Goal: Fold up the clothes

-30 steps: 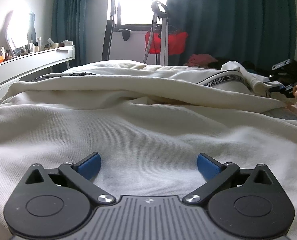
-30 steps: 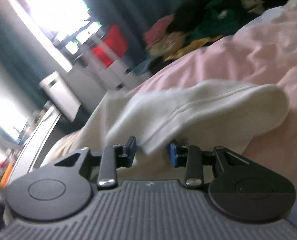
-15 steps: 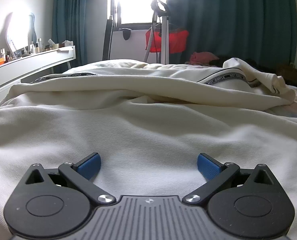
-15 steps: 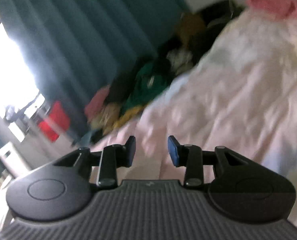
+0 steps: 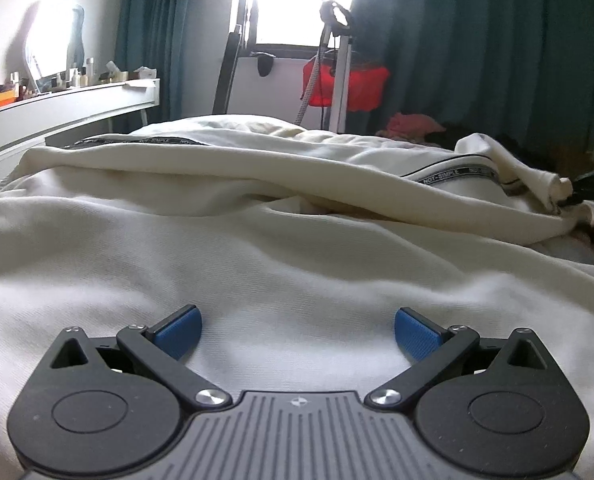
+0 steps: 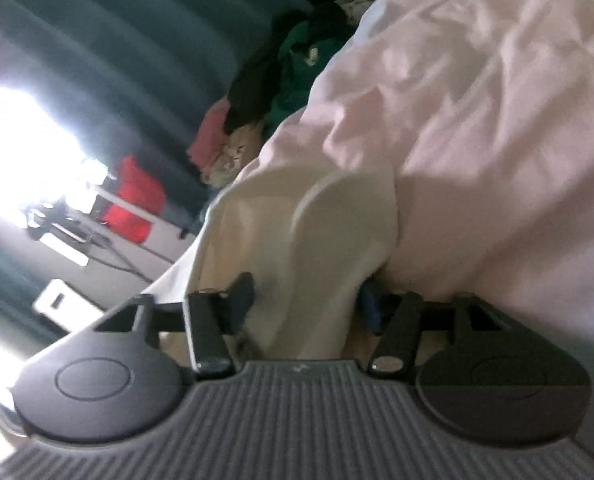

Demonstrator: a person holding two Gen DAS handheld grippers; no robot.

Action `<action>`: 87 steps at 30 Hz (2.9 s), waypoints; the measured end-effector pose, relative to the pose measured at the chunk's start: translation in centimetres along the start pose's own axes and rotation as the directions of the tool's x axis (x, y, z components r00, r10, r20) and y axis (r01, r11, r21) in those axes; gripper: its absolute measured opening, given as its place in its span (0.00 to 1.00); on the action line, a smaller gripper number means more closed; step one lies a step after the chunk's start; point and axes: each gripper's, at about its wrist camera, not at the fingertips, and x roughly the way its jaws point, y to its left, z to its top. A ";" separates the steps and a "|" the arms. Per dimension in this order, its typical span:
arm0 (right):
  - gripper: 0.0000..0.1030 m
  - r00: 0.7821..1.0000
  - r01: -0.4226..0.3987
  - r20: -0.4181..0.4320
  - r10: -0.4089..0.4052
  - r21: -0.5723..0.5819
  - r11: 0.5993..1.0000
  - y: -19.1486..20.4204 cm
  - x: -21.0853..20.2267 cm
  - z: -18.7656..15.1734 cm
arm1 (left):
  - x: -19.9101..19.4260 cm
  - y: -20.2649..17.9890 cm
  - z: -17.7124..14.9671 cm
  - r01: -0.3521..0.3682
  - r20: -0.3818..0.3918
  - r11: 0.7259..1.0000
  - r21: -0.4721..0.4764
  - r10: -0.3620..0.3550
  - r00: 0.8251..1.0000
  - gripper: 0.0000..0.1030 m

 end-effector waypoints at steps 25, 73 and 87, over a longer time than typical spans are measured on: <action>0.13 0.967 0.185 0.191 -0.170 -0.065 0.981 -4.3 -13.7 -1.9 | -0.6 0.6 0.6 0.028 -0.010 1.000 0.010 -0.028 1.000 1.00; 0.15 0.936 0.343 0.120 -0.331 -0.517 0.784 1.1 3.5 7.2 | -0.1 -1.0 -0.4 -0.031 0.002 0.996 0.085 0.031 1.000 1.00; 0.86 0.958 0.283 0.145 -0.247 -0.358 0.890 0.8 -11.3 3.7 | -0.2 -0.3 -0.3 -0.011 0.011 0.998 0.066 0.010 1.000 1.00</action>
